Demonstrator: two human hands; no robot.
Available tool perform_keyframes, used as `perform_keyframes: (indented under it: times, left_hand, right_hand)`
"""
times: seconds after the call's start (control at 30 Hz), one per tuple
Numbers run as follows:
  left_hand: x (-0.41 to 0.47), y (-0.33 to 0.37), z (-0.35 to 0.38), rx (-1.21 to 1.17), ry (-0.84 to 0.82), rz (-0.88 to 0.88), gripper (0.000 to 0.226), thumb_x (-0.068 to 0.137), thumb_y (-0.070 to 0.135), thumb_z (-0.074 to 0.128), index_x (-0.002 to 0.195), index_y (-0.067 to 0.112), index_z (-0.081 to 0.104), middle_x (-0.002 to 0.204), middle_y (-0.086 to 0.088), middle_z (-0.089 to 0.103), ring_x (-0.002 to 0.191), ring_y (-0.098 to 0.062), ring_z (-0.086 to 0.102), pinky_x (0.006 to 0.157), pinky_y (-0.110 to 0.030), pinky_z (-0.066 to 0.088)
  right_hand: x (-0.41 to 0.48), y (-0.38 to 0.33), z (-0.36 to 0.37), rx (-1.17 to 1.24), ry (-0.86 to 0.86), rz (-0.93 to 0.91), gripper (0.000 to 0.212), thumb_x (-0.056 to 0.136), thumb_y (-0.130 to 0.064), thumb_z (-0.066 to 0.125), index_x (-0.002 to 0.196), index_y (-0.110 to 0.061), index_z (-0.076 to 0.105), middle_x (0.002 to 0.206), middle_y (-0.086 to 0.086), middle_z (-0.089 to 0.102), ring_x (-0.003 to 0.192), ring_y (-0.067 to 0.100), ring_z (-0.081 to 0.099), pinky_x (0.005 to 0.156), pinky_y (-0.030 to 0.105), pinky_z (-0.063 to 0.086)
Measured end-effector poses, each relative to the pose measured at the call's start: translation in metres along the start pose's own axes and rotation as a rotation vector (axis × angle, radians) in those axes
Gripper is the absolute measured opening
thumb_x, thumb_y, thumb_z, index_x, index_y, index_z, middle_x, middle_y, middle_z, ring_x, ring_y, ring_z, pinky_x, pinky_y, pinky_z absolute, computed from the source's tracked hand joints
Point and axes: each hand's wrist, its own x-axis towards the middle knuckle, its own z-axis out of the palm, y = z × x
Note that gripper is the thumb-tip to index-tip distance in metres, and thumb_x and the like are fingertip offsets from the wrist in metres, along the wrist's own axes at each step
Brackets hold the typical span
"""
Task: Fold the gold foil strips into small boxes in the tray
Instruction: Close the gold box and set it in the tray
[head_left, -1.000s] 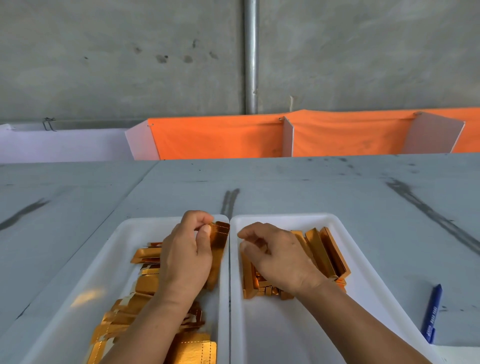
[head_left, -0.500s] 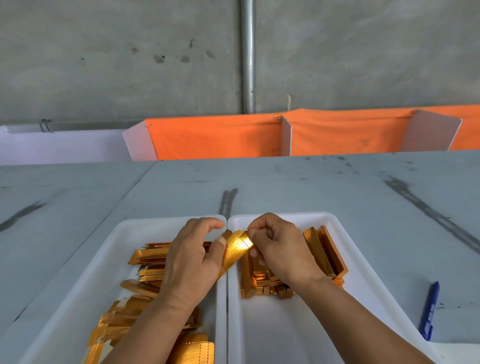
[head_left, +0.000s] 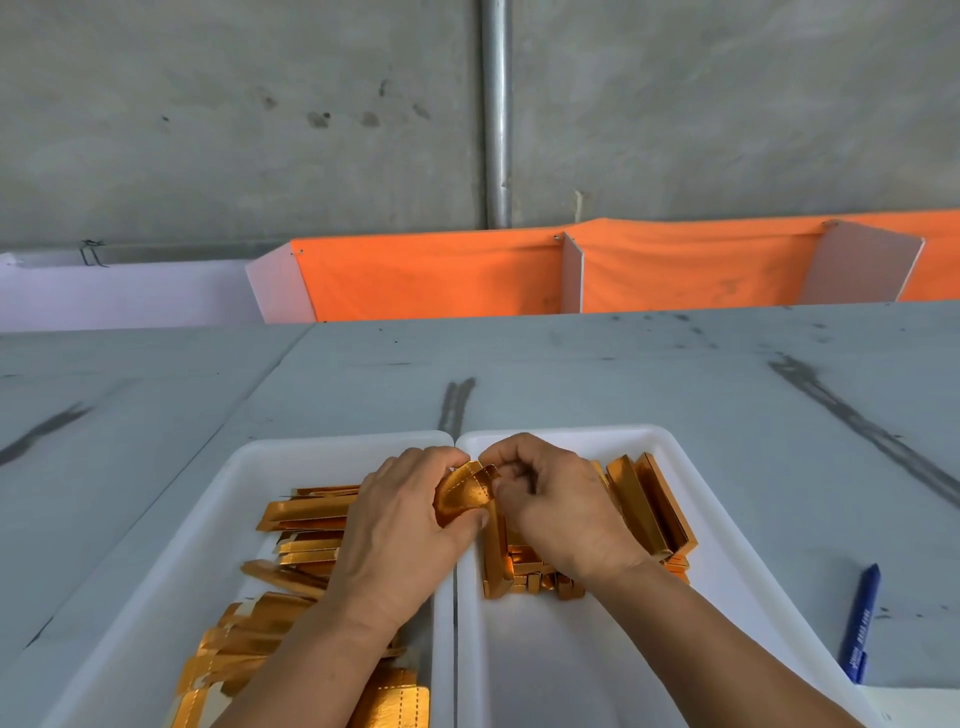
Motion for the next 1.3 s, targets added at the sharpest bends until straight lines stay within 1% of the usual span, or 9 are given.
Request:
perform_keyframes:
  times: [0.13,0.27,0.4,0.57,0.73,0.9,1.07,1.17,1.3]
  left_hand:
    - [-0.0008,-0.0016,-0.0006,-0.076,-0.027,-0.042,0.054,0.073,0.055,0.072,0.12,0.035,0.052,0.098,0.018,0.062,0.085,-0.005,0.06,0.072,-0.018,0.049]
    - [-0.0016,-0.002,-0.0025,-0.15,-0.056,-0.067,0.054,0.073,0.06,0.066,0.121,0.038,0.054,0.104,0.021,0.065,0.095,0.0,0.061,0.081,-0.021,0.053]
    - [-0.0019,-0.0021,-0.002,-0.206,-0.081,-0.065,0.059,0.072,0.058,0.068,0.125,0.035,0.059,0.109,0.023,0.063,0.101,0.006,0.058,0.085,-0.015,0.049]
    - [-0.0004,-0.0035,0.0002,-0.242,-0.109,-0.06,0.052,0.071,0.062,0.068,0.115,0.034,0.064,0.1,0.021,0.063,0.097,-0.002,0.06,0.083,-0.025,0.054]
    - [0.0005,-0.0038,0.0003,-0.258,-0.034,-0.046,0.063,0.06,0.079,0.056,0.104,0.033,0.066,0.089,0.019,0.061,0.085,-0.003,0.061,0.07,-0.021,0.054]
    - [0.0,-0.0029,-0.0001,-0.21,0.016,0.001,0.058,0.065,0.077,0.053,0.101,0.034,0.065,0.087,0.019,0.058,0.084,-0.005,0.059,0.067,-0.019,0.051]
    - [0.0003,-0.0017,-0.0011,-0.151,-0.072,-0.057,0.08,0.06,0.086,0.049,0.124,0.037,0.054,0.105,0.018,0.057,0.098,-0.004,0.056,0.078,-0.021,0.052]
    - [0.0,-0.0022,-0.0008,-0.101,-0.112,-0.048,0.063,0.071,0.068,0.064,0.124,0.035,0.056,0.099,0.019,0.056,0.093,-0.003,0.054,0.076,-0.021,0.049]
    - [0.0005,-0.0012,-0.0001,-0.061,-0.106,-0.026,0.046,0.08,0.061,0.059,0.115,0.032,0.061,0.083,0.016,0.052,0.079,-0.005,0.052,0.064,-0.018,0.041]
  right_hand:
    - [-0.0008,-0.0021,-0.002,-0.047,0.071,-0.078,0.033,0.091,0.001,0.055,0.082,-0.029,0.063,0.085,-0.012,0.059,0.073,-0.005,0.055,0.063,0.011,0.044]
    - [-0.0014,-0.0025,-0.0027,-0.017,0.113,-0.165,0.035,0.09,0.009,0.055,0.079,-0.024,0.063,0.09,-0.005,0.06,0.083,0.007,0.057,0.074,0.021,0.051]
    - [-0.0016,-0.0005,-0.0017,0.038,0.069,-0.136,0.031,0.092,0.007,0.052,0.082,-0.02,0.065,0.087,0.001,0.065,0.082,0.016,0.06,0.074,0.028,0.053]
    - [-0.0011,-0.001,-0.002,0.088,0.048,-0.089,0.034,0.094,0.007,0.049,0.083,-0.022,0.063,0.085,0.002,0.066,0.08,0.014,0.064,0.07,0.023,0.055]
    - [-0.0019,-0.003,-0.0047,0.181,0.018,-0.015,0.032,0.096,0.0,0.045,0.09,-0.026,0.063,0.07,-0.008,0.061,0.067,0.006,0.067,0.059,0.012,0.048]
    - [0.0007,-0.004,-0.0043,0.277,-0.016,0.049,0.019,0.099,-0.009,0.053,0.092,-0.021,0.065,0.065,-0.004,0.067,0.064,0.013,0.07,0.068,0.025,0.058]
    - [0.0022,-0.0015,-0.0045,0.256,0.017,0.094,0.021,0.097,-0.006,0.054,0.093,-0.023,0.066,0.064,-0.003,0.069,0.058,0.012,0.068,0.064,0.023,0.056]
    - [0.004,-0.0006,-0.0055,0.303,0.036,0.111,0.021,0.099,-0.006,0.053,0.094,-0.021,0.067,0.069,0.006,0.073,0.059,0.015,0.069,0.065,0.027,0.058]
    - [0.0048,-0.0001,-0.0062,0.325,0.04,0.111,0.021,0.1,-0.01,0.051,0.096,-0.023,0.068,0.069,0.008,0.073,0.058,0.015,0.067,0.067,0.03,0.058]
